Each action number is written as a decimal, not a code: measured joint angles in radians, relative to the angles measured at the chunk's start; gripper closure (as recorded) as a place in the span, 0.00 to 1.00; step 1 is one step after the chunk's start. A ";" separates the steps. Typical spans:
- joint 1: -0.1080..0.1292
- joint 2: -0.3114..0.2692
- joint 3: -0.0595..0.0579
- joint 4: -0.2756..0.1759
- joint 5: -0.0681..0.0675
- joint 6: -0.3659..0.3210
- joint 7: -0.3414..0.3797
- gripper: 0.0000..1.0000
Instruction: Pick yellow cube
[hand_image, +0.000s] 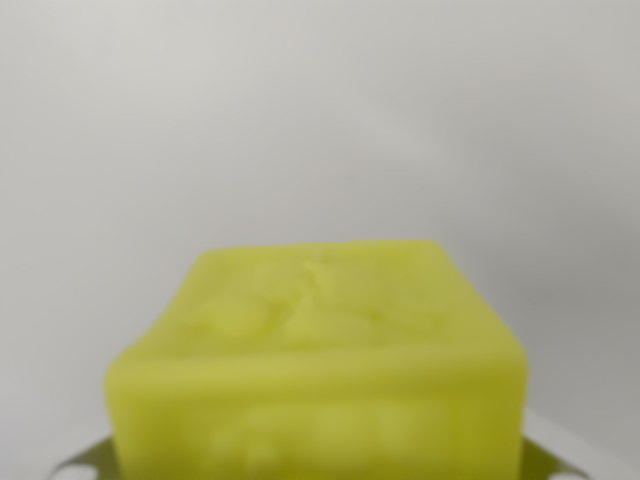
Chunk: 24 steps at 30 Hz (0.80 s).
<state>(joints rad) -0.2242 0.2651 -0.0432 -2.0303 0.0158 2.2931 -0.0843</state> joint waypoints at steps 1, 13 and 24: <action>0.000 -0.004 0.000 0.002 0.000 -0.006 0.000 1.00; 0.000 -0.045 0.000 0.027 -0.003 -0.073 0.002 1.00; 0.000 -0.065 0.000 0.043 -0.005 -0.108 0.003 1.00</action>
<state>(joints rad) -0.2245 0.2004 -0.0432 -1.9871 0.0112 2.1851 -0.0813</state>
